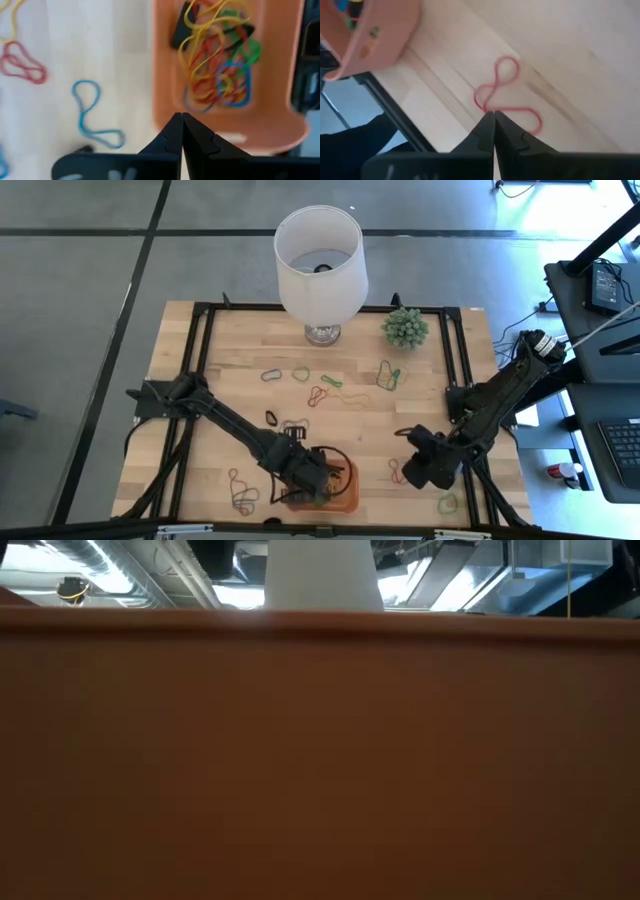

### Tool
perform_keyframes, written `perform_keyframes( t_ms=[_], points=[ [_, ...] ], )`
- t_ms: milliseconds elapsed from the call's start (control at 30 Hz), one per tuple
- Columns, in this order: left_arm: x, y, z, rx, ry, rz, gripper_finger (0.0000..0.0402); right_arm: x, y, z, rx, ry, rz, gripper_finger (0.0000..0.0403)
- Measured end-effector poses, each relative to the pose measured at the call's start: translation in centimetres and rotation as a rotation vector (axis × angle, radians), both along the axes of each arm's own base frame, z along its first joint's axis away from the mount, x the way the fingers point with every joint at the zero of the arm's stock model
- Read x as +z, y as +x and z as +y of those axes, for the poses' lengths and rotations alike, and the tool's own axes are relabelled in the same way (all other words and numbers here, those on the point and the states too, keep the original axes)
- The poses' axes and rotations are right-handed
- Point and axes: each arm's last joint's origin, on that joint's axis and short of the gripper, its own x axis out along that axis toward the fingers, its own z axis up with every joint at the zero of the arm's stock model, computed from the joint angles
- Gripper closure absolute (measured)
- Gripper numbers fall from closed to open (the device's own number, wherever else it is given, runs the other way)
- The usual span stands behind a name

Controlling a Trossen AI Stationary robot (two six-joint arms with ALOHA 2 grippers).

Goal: Pick and place rubber bands into bin
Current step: Put the green rubber band into the orange bin

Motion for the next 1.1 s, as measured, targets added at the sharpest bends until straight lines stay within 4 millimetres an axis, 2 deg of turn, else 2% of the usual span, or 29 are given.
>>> perform_keyframes(
  t_ms=[133,367,600,867,1100],
  points=[
    [0.9,-1.0,2.1,-0.04,0.046,0.005,0.04,-0.5,-0.3,0.2,-0.014,0.059,0.123,0.04],
    [0.1,-4.8,6.1,-0.035,-0.021,-0.06,0.04,-2.1,-0.2,1.6,0.038,0.195,0.417,0.0401],
    [-0.3,-9.6,9.3,0.013,-0.043,-0.094,0.04,-4.5,0.0,4.2,0.326,0.276,0.651,0.0401],
    [1.3,-14.0,11.7,0.098,-0.109,-0.213,0.04,-6.3,0.2,5.3,0.574,0.248,0.637,0.0364],
    [2.4,-15.9,12.5,0.173,-0.144,-0.288,0.0401,-6.7,0.3,5.4,0.662,0.156,0.522,0.0319]
  ],
)
